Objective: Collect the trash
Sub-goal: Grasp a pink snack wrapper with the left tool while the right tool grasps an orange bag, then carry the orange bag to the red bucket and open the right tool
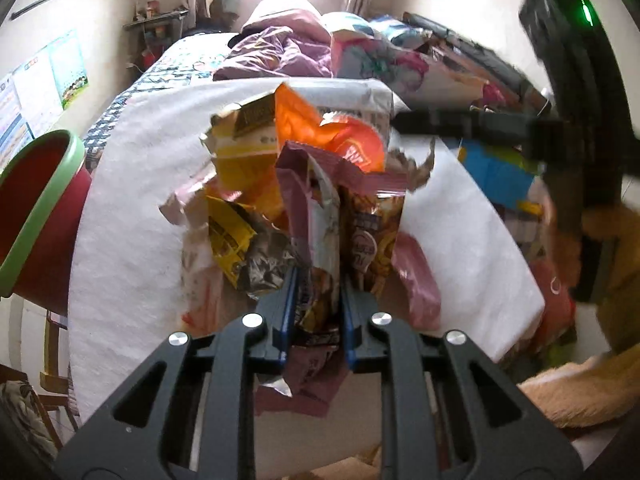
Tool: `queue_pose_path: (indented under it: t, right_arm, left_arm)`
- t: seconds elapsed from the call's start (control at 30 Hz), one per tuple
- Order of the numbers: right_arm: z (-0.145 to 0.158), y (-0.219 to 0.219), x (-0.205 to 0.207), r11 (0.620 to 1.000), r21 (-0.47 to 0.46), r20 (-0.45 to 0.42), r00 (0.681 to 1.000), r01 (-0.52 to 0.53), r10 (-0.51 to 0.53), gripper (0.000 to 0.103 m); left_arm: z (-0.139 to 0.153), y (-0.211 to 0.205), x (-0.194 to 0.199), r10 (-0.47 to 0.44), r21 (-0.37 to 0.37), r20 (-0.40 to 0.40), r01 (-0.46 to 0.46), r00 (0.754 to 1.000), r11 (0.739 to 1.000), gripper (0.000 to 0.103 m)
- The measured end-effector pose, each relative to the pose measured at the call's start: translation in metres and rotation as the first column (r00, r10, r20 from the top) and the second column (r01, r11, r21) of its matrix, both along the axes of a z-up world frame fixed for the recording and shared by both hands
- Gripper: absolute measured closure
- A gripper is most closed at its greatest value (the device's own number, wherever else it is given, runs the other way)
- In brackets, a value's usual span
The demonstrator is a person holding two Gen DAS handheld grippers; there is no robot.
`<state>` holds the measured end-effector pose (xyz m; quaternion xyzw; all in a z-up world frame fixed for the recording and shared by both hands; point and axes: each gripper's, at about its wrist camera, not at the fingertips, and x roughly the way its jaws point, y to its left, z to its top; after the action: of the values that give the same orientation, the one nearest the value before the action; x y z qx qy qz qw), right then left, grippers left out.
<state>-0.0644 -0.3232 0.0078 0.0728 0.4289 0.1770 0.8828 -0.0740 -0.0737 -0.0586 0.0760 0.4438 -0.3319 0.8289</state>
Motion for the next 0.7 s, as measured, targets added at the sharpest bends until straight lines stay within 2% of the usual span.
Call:
queue_pose_path:
  t: [0.1,0.2,0.27,0.37,0.5,0.6,0.7]
  right_arm:
    - [-0.007,0.007,0.0,0.999,0.032,-0.034,0.999,-0.022,0.023,0.022]
    - [-0.007,0.009,0.001,0.995,0.095,-0.034,0.999,-0.033,0.037,0.022]
    - [-0.004,0.012,0.002,0.994,0.105,-0.029,0.999,-0.04,0.043,0.022]
    - [0.0,0.016,0.003,0.992,0.116,-0.021,0.998,-0.052,0.055,0.022]
    - [0.004,0.015,0.001,0.992,0.115,-0.019,0.998,-0.053,0.056,0.022]
    - [-0.006,0.016,0.005,0.995,0.078,-0.053,0.997,-0.056,0.06,0.022]
    - [-0.019,0.023,0.004,0.993,0.081,-0.093,0.992,-0.081,0.088,0.022]
  left_arm:
    - [0.006,0.003,-0.002,0.0,-0.015,0.022,0.001,1.0,1.0,0.085]
    - [0.014,0.013,-0.006,0.002,-0.042,0.029,-0.001,1.0,0.999,0.085]
    - [0.02,0.022,-0.005,0.018,-0.055,0.036,-0.016,0.999,0.998,0.086]
    - [0.026,0.032,0.003,0.069,-0.055,0.049,-0.067,0.996,0.996,0.086]
    - [0.036,0.051,0.015,0.173,-0.098,0.051,-0.167,0.984,0.981,0.086]
    - [0.044,0.063,0.025,0.241,-0.124,0.065,-0.231,0.968,0.965,0.086]
    - [0.049,0.072,0.034,0.292,-0.143,0.074,-0.28,0.954,0.949,0.086]
